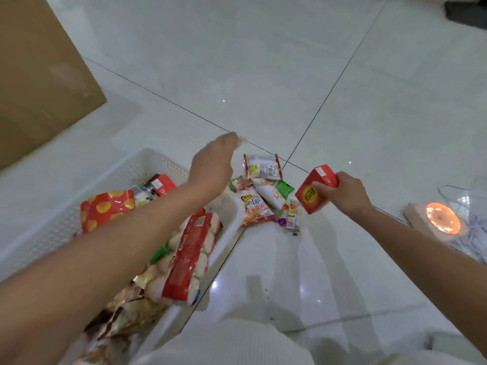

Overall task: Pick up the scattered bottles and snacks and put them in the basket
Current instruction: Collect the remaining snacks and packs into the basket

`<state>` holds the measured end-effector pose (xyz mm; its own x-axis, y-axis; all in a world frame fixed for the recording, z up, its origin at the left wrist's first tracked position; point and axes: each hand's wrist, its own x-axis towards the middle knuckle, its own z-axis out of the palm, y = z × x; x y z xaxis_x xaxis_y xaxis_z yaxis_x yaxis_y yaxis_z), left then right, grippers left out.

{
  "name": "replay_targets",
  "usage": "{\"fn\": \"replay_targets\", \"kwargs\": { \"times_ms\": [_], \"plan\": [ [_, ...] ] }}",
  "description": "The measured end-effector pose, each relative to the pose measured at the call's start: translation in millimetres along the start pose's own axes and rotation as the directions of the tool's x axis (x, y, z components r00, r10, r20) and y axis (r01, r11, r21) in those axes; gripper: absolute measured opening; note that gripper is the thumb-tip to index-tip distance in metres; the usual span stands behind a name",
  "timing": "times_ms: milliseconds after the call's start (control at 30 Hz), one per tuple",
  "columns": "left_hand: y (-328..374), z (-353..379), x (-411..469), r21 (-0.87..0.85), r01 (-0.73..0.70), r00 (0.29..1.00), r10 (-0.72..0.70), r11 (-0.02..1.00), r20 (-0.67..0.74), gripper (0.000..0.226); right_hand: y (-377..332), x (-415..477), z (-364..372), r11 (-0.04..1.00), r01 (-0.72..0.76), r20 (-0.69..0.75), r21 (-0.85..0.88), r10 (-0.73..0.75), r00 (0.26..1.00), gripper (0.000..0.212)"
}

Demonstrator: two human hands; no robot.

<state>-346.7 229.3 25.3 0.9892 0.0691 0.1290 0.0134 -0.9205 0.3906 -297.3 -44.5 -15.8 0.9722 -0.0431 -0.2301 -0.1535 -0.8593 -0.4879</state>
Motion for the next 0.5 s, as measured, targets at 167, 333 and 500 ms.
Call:
{"fn": "replay_targets", "kwargs": {
  "times_ms": [167,333,500],
  "plan": [
    [-107,-63,-34,0.188,0.193,0.979,-0.175,0.963,-0.105,0.048,-115,15,-13,0.96,0.272,0.114,0.07,-0.278,0.954,0.048],
    [-175,-59,-104,0.249,0.346,0.937,-0.349,0.905,-0.034,0.057,-200,-35,48,0.901,0.215,0.463,0.377,-0.385,0.798,0.039],
    [-197,-24,-144,0.172,0.373,0.876,-0.407,0.912,0.257,0.068,-210,-80,124,0.926,0.243,0.62,0.289,-0.375,0.69,0.047]
  ]
}}
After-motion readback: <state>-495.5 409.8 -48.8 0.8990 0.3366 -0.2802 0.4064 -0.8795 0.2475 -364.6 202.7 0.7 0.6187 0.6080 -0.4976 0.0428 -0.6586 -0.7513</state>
